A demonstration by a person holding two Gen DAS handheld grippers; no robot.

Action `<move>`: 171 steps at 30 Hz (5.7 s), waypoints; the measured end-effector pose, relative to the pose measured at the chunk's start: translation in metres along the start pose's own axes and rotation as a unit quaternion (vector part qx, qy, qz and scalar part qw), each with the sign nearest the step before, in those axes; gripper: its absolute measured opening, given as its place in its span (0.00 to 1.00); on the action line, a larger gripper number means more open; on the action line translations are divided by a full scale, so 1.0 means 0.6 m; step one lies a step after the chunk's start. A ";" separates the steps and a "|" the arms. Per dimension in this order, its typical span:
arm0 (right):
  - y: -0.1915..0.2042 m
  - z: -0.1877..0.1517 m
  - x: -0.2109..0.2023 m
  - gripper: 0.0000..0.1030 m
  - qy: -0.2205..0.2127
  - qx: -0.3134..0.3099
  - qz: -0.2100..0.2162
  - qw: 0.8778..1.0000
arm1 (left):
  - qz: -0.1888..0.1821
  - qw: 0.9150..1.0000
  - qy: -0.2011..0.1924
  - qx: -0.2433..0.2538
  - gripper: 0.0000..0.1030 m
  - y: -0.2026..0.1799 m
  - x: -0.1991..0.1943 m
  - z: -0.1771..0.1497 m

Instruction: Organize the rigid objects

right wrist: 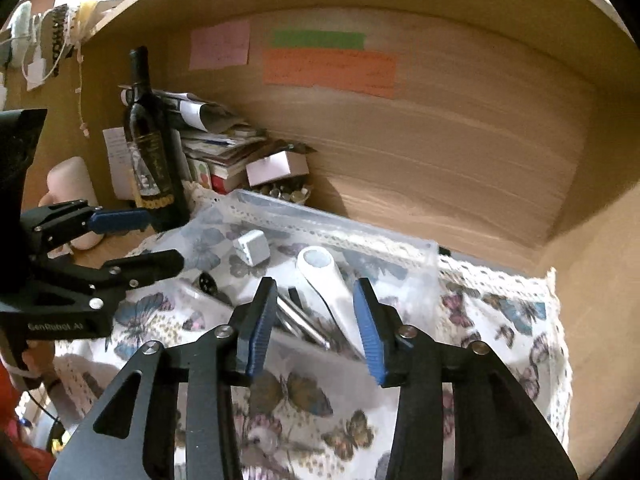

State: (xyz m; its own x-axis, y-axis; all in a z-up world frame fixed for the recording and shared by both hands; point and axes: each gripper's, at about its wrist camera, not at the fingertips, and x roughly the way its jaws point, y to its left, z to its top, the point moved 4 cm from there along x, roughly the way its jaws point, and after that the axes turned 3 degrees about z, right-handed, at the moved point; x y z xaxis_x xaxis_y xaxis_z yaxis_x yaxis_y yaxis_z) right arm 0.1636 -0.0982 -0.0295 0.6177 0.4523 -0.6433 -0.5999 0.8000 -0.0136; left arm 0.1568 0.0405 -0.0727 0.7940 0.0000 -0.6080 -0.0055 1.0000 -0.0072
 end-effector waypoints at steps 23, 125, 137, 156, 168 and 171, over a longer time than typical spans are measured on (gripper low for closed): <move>0.034 -0.161 0.088 0.57 0.156 0.045 0.010 0.987 | -0.052 0.993 0.100 0.034 0.76 -0.062 0.020 -0.165; -0.018 0.048 0.066 0.68 0.009 0.060 0.006 0.998 | -0.021 0.999 0.014 -0.029 0.35 0.026 0.066 0.025; -0.011 0.056 -0.093 0.94 -0.103 0.063 -0.022 0.992 | -0.007 0.995 -0.093 -0.029 0.80 0.008 -0.078 0.040; 0.036 0.016 -0.205 1.00 -0.175 0.055 -0.037 0.982 | -0.010 0.984 -0.174 -0.028 0.99 -0.013 -0.203 0.012; 0.044 0.014 -0.213 1.00 -0.182 0.051 -0.042 0.981 | -0.007 0.982 -0.186 -0.023 0.99 -0.016 -0.216 0.008; 0.045 0.014 -0.213 1.00 -0.182 0.051 -0.042 0.981 | -0.006 0.982 -0.187 -0.021 0.99 -0.018 -0.217 0.008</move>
State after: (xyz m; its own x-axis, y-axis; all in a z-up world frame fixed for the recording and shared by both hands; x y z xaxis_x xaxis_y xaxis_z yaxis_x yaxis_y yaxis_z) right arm 0.0729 -0.1310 0.0591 0.8150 0.4784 -0.3271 -0.4960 0.8677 0.0332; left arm 0.0566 0.0299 0.0105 0.9621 -0.0015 -0.2728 -0.0128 0.9986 -0.0505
